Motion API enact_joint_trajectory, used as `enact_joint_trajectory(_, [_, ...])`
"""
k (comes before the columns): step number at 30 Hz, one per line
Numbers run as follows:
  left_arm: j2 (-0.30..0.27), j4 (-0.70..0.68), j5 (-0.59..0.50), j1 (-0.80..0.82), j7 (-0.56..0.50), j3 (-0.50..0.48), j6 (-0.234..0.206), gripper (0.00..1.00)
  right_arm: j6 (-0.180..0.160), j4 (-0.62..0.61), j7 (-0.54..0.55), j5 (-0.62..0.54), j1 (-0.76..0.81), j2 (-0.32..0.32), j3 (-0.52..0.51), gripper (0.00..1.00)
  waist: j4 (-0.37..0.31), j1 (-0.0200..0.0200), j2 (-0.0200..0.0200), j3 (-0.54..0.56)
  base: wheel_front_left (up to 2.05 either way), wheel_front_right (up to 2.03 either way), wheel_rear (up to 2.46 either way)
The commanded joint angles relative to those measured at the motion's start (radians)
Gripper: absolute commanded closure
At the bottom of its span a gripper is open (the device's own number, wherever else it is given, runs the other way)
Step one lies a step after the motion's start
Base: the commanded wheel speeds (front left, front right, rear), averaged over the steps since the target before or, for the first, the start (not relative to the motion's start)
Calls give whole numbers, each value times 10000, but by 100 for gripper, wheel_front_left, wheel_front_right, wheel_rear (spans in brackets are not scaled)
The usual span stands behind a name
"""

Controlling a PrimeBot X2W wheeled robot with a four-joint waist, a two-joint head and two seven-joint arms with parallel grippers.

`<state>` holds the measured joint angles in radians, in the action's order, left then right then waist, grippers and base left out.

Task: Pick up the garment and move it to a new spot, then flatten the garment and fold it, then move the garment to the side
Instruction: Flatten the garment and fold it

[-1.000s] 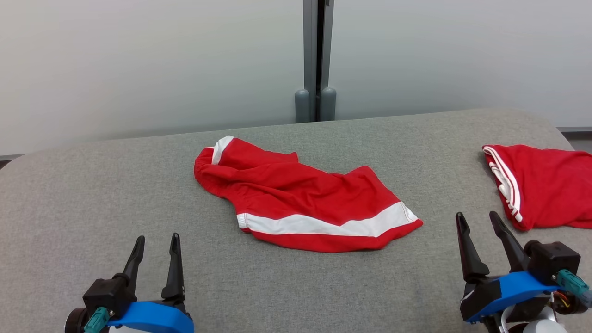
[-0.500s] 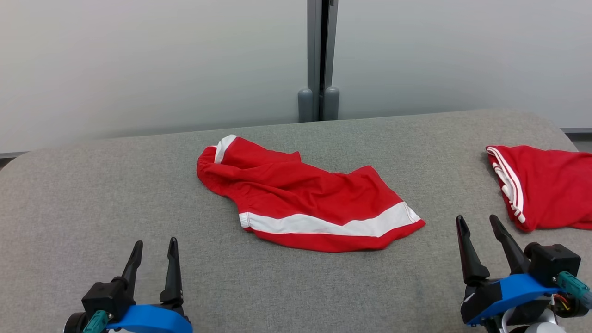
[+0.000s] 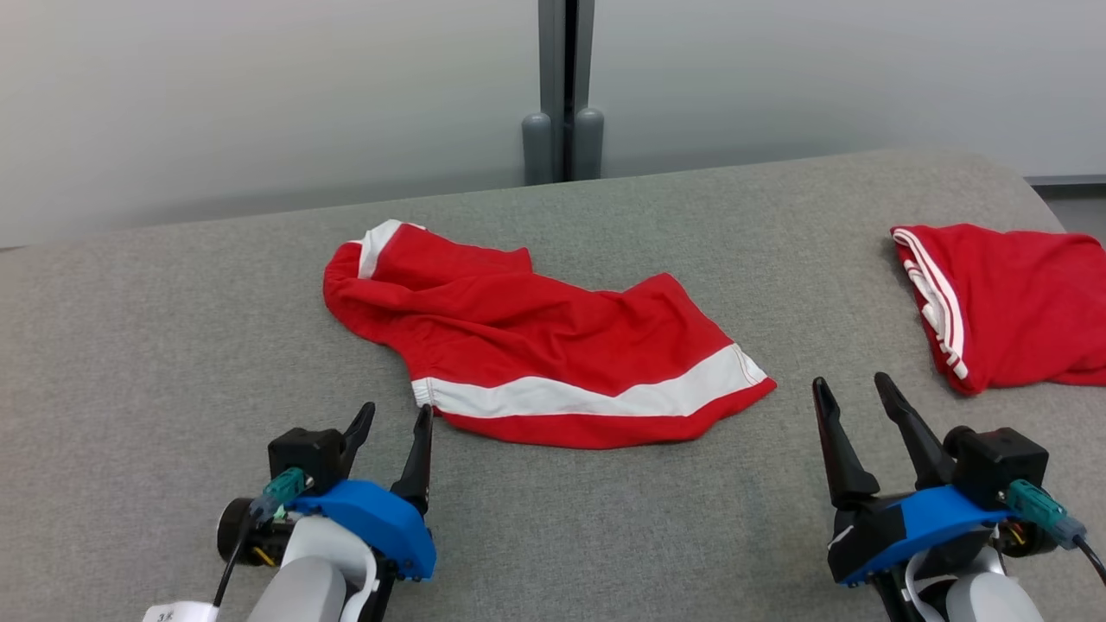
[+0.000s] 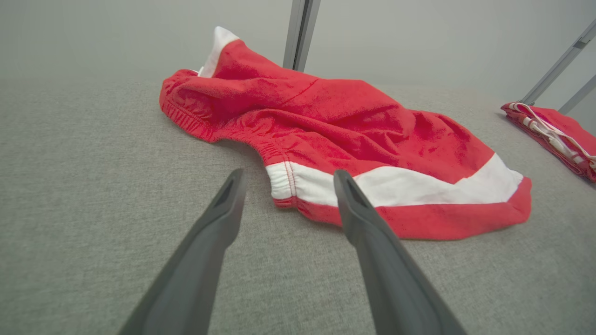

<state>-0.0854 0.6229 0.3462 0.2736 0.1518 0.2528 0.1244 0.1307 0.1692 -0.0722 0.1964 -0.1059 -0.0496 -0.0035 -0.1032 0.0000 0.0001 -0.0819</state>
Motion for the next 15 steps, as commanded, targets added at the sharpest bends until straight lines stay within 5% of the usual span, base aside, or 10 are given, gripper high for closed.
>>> enact_joint_trajectory(1, [-2, 192, 77, 325, -71, 160, 91, 0, 1, 37, -10, 20, -148, -17, 71, 0, -59, 0, -1, -71, 0, 0, 0])
enact_joint_trajectory(15, [-246, 2651, 1384, 1983, -626, 332, -5, 0, 1, 387, -273, 52, -547, -17, 546, 0, -779, 0, -1, -653, 0, 0, 0])
